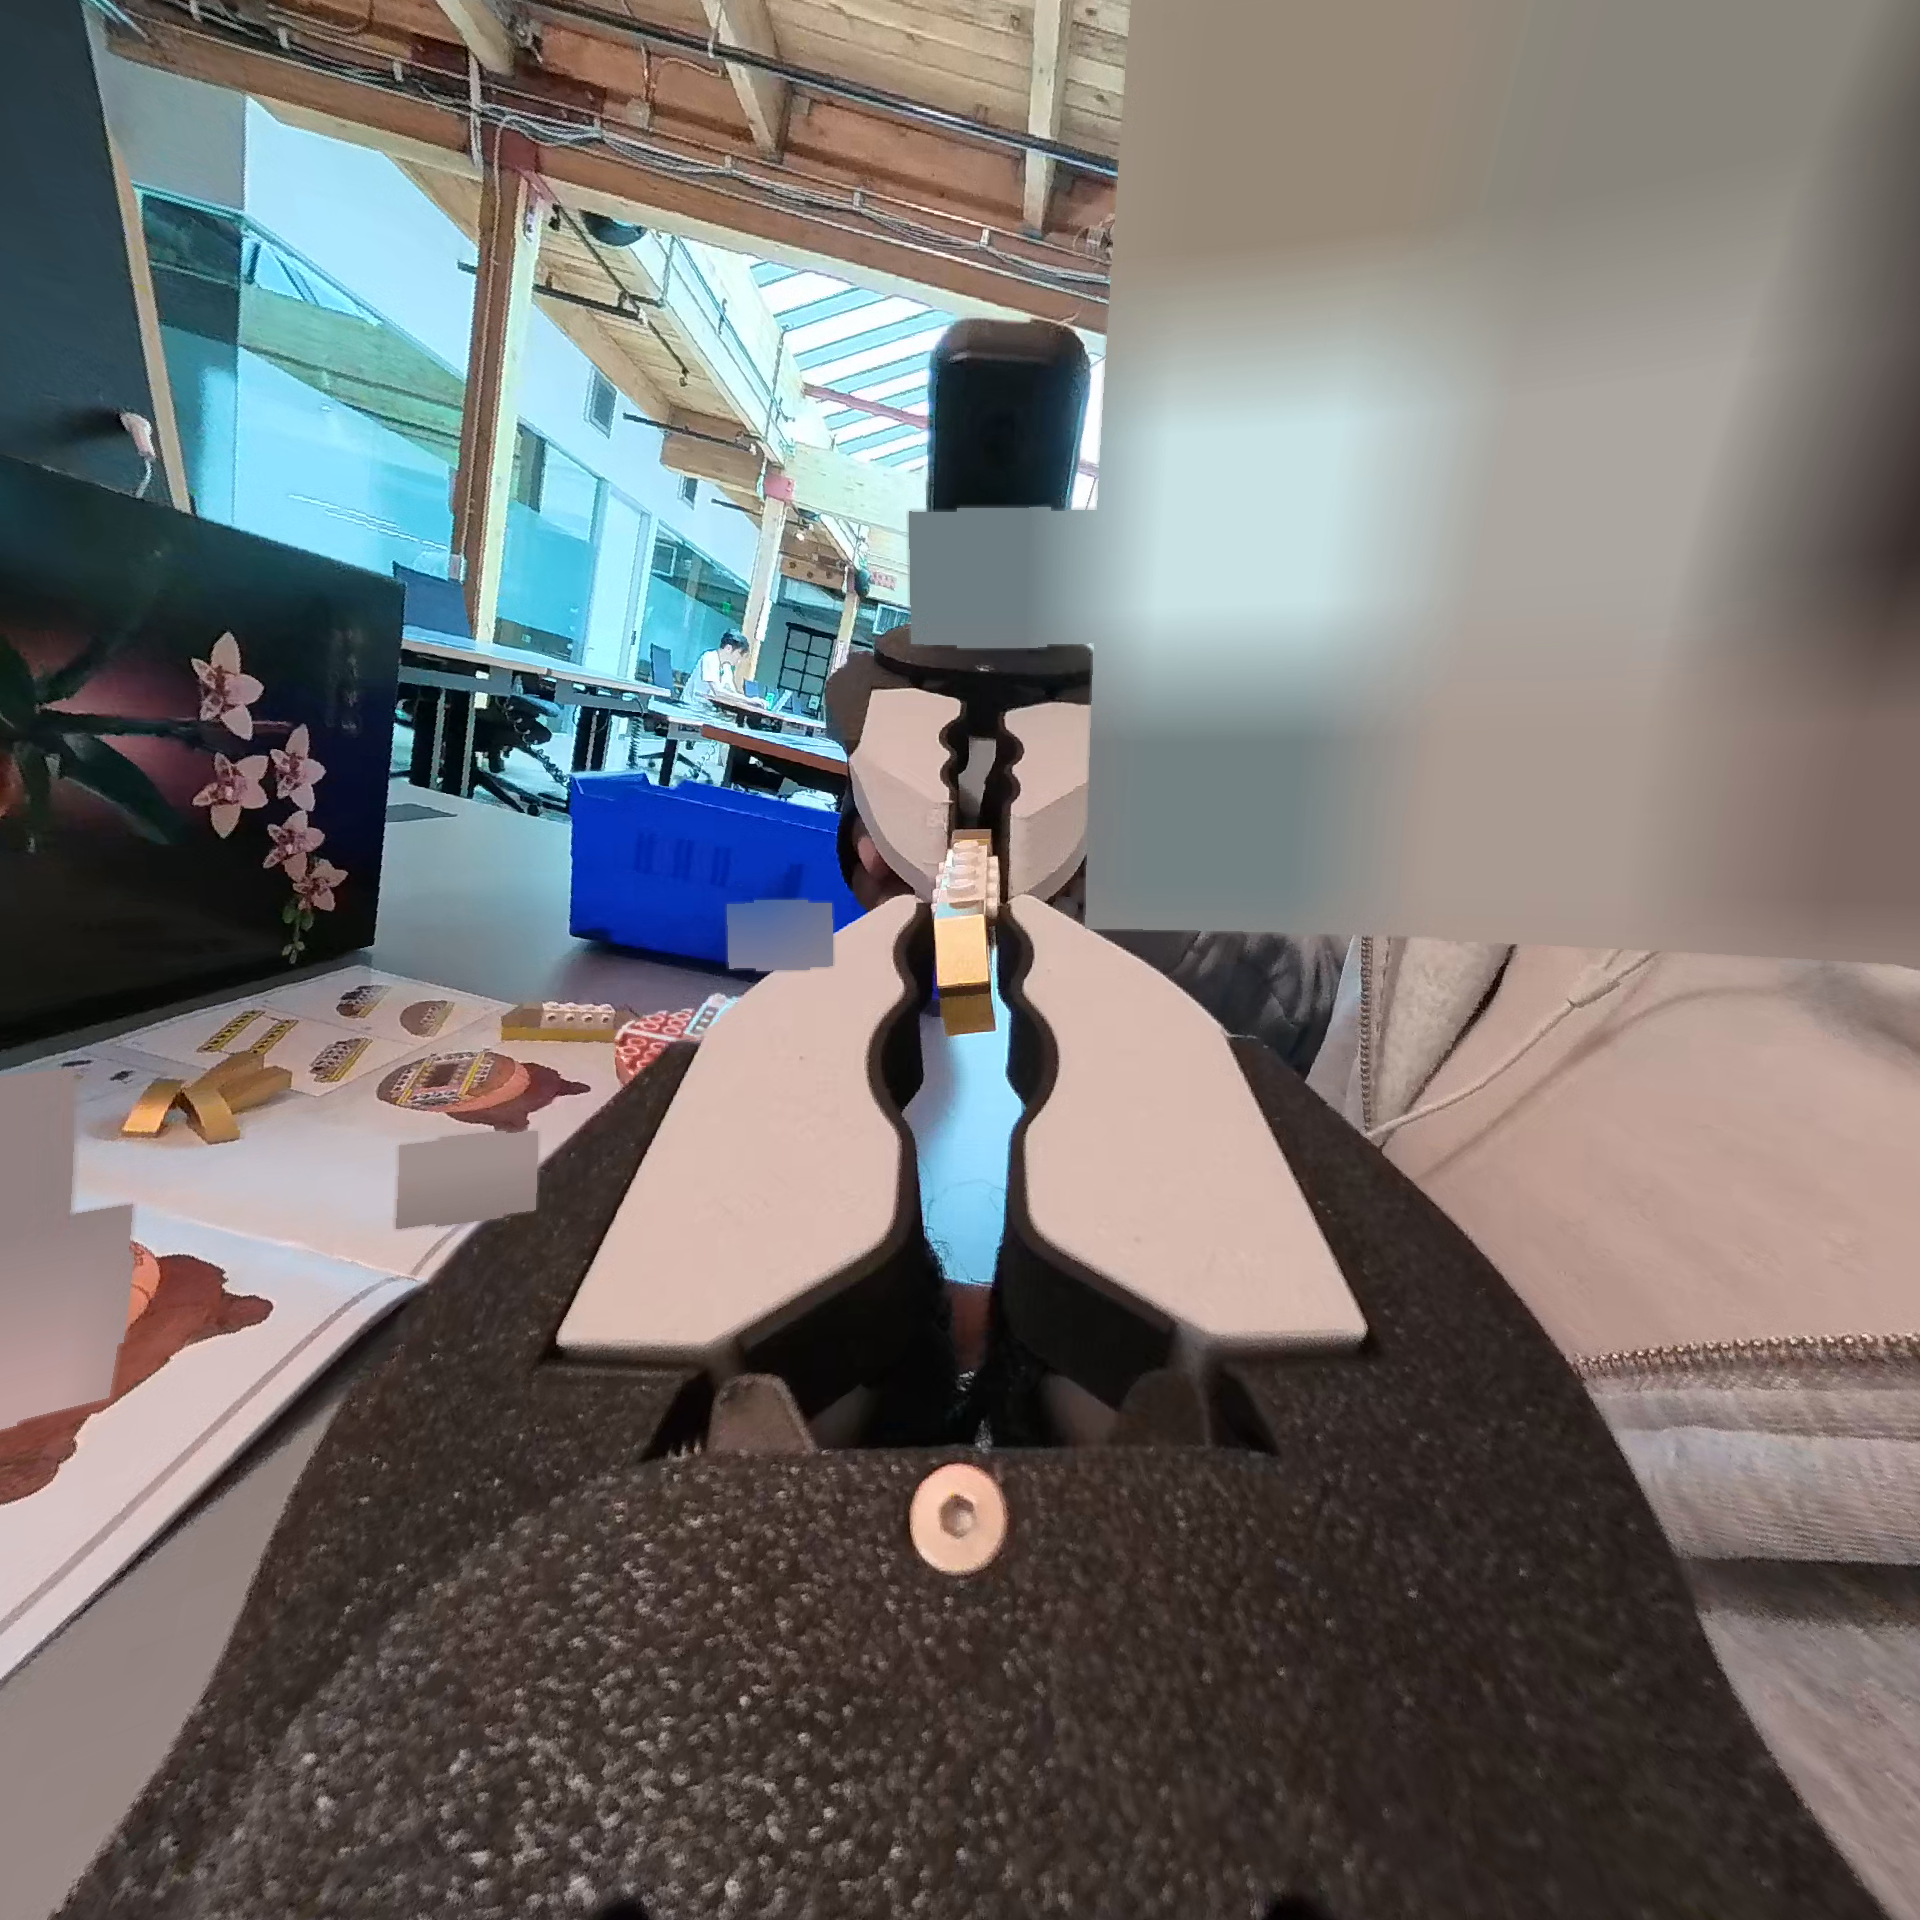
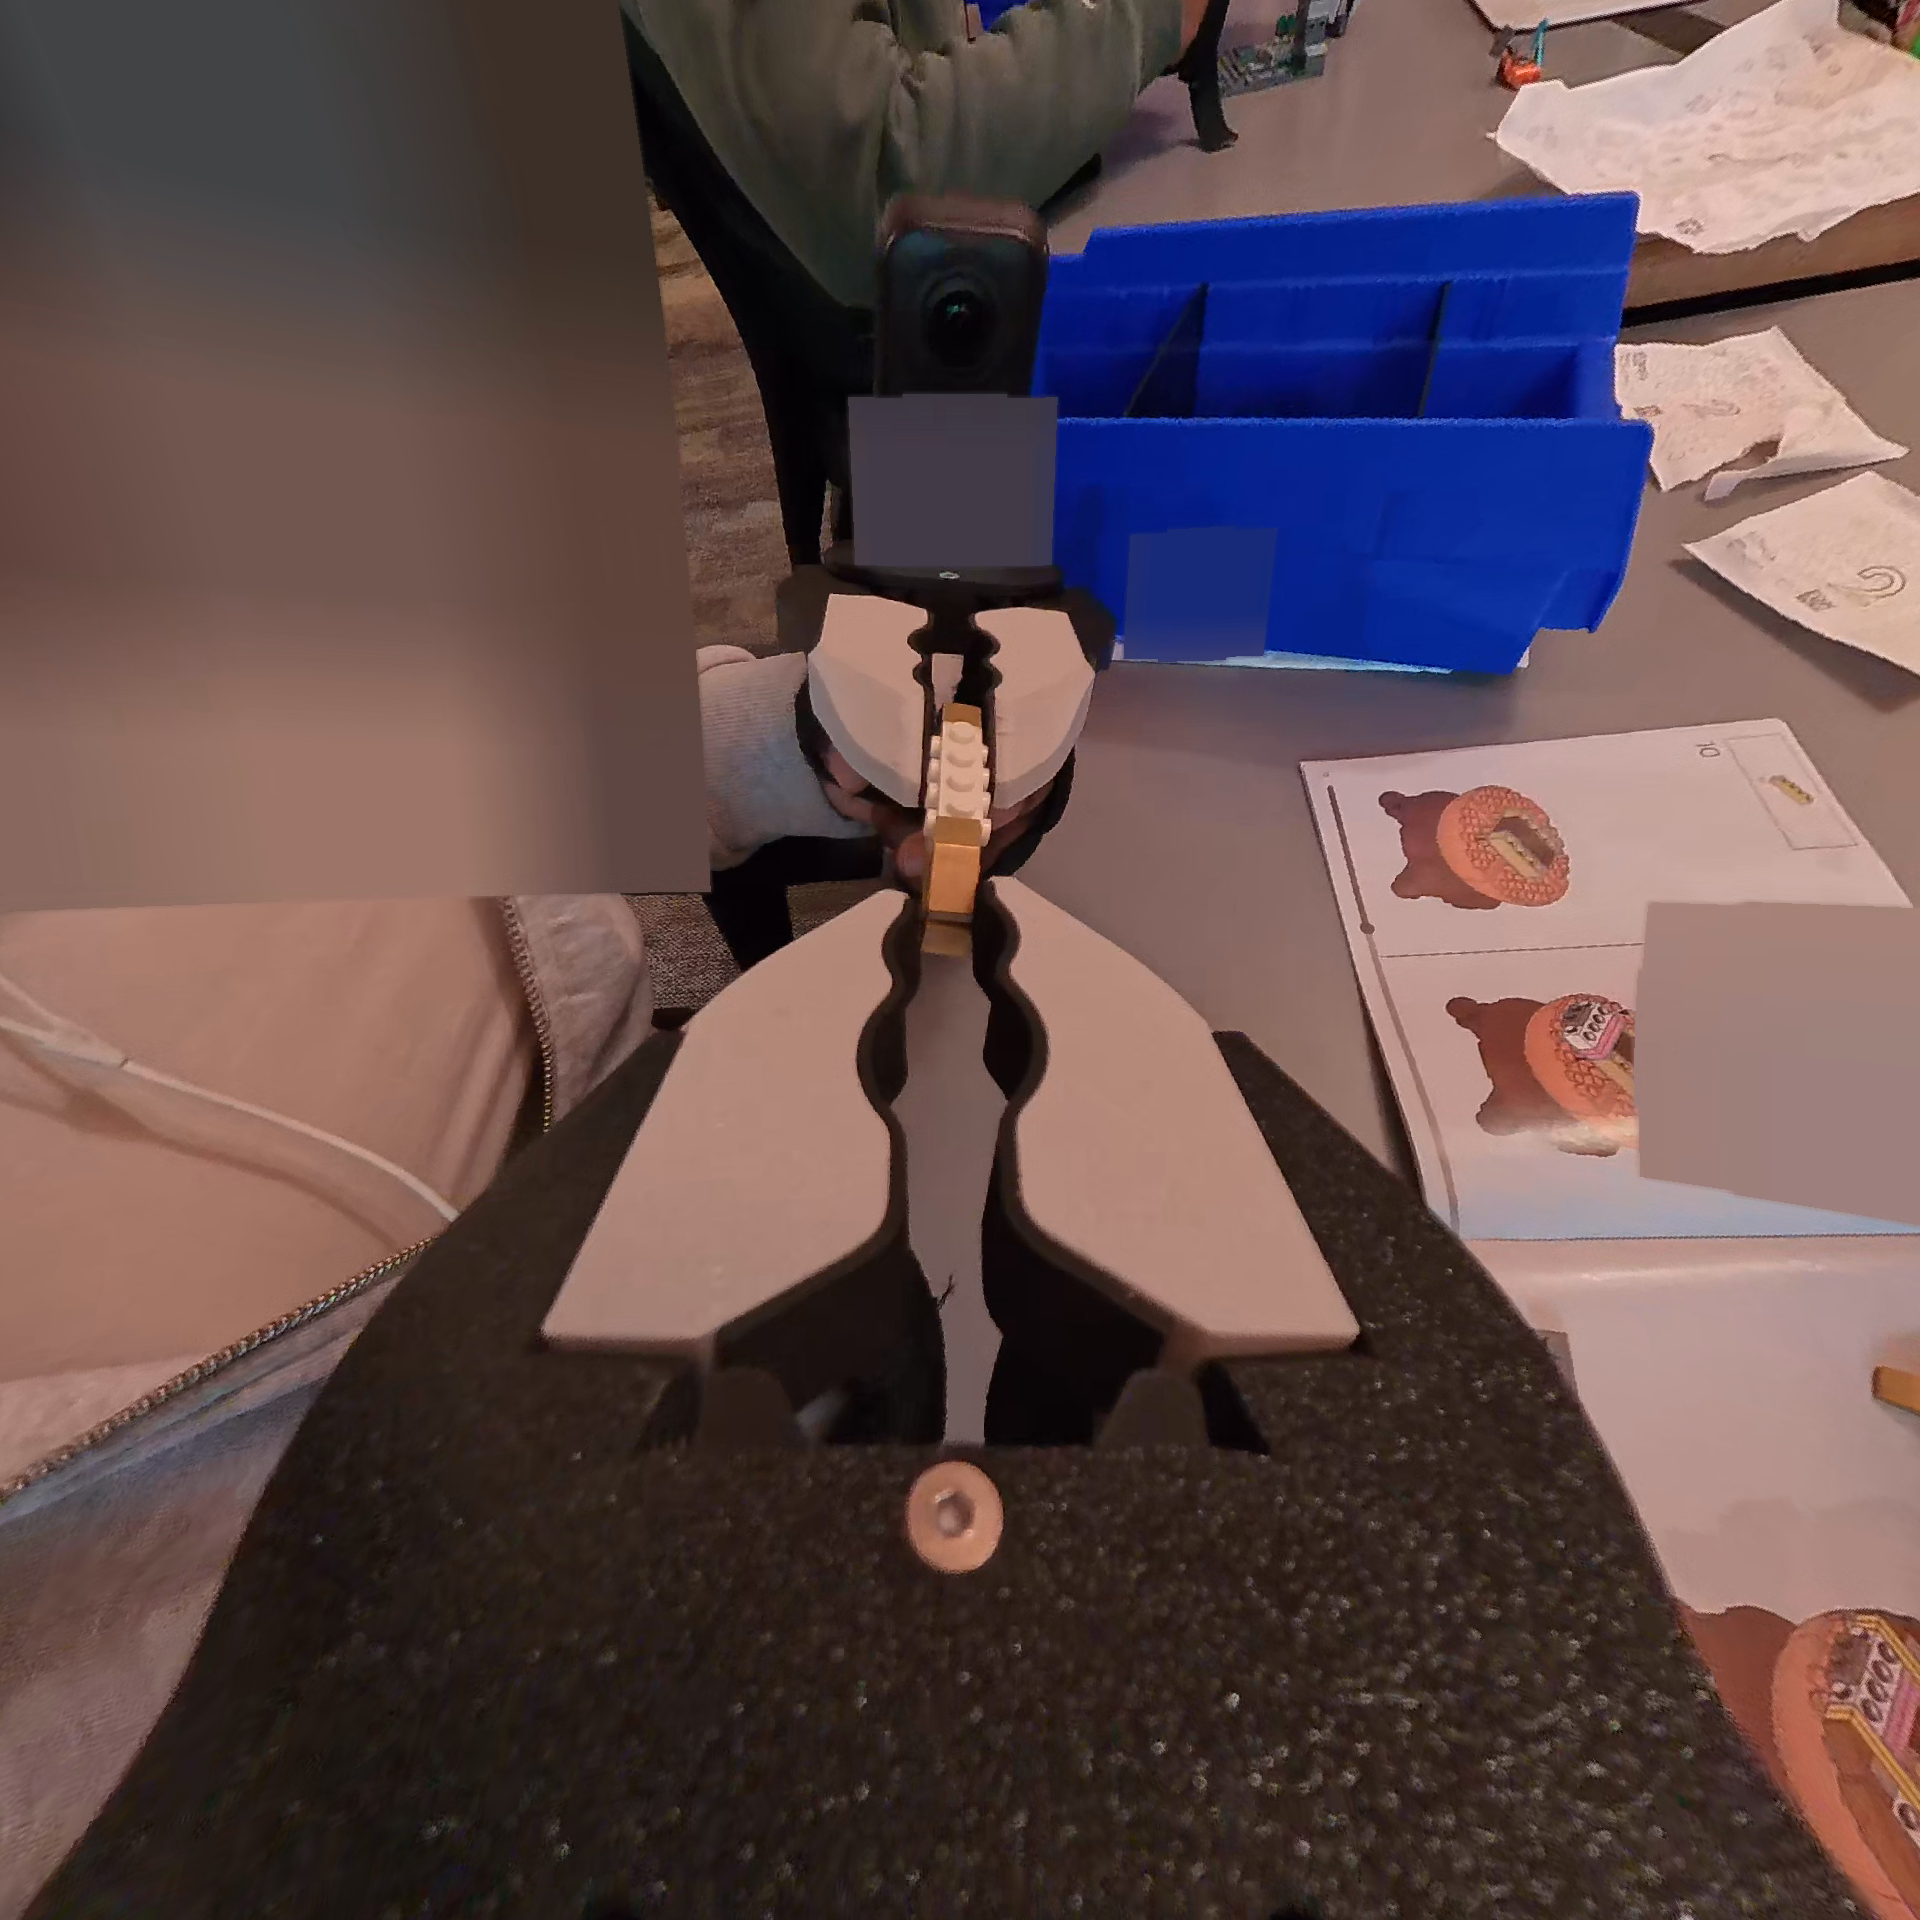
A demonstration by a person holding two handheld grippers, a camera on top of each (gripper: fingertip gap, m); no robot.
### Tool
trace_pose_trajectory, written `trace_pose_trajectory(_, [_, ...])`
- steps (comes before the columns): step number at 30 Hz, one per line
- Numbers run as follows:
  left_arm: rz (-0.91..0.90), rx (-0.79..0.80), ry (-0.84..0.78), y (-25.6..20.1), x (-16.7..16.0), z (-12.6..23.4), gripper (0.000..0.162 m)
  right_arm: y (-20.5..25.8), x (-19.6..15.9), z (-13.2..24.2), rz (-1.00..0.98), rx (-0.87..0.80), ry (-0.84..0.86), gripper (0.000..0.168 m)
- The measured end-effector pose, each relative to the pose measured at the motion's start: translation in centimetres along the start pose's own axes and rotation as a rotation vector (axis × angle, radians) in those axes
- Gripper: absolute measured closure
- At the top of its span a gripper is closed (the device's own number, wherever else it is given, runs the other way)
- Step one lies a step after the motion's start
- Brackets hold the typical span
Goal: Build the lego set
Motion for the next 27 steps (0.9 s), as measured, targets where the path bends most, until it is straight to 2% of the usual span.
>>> trace_pose_trajectory(6, [-0.026, -0.019, 0.011, 0.2, 0.7, -0.5, 0.152, 0.2, 0.3, 0.3, 0.048, -0.008, -0.004, 0.157])
trace_pose_trajectory(9, [-0.031, -0.029, 0.014, 0.4, 1.2, -0.8, 0.152, 0.4, 0.4, 0.4, 0.093, -0.015, -0.009, 0.15])
trace_pose_trajectory(13, [-0.004, -0.05, 0.014, 0.6, 2.0, -1.3, 0.152, 0.8, 0.3, 0.8, 0.226, -0.073, -0.011, 0.112])
trace_pose_trajectory(15, [0.017, -0.061, 0.017, 0.7, 2.5, -1.6, 0.152, 0.8, 0.1, 1.3, 0.362, -0.152, -0.041, 0.09])
trace_pose_trajectory(16, [0.027, -0.067, 0.014, 0.8, 2.9, -1.7, 0.152, 0.9, 0.0, 1.7, 0.455, -0.194, -0.076, 0.087])
trace_pose_trajectory(20, [0.059, -0.093, 0.004, 1.0, 4.3, -2.3, 0.152, 2.3, -0.1, 2.9, 0.974, -0.364, -0.279, 0.116])
trace_pose_trajectory(22, [0.066, -0.115, -0.004, 1.1, 5.1, -2.5, 0.152, 2.7, 0.9, 3.1, 1.074, -0.413, -0.241, 0.117])
trace_pose_trajectory(27, [0.053, -0.145, 0.009, 1.0, 6.6, -2.8, 0.152, 3.3, 3.3, 3.3, 1.213, -0.373, -0.252, 0.126])
Point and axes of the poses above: each gripper's, where its closed fingertips meet, z back along the fingers, x out of its top, y = z × x across the jaws, the point moved 10 cm from there along z, back along the fingers, and after that the axes turned 8 degrees about -z, right-handed, at the moved point
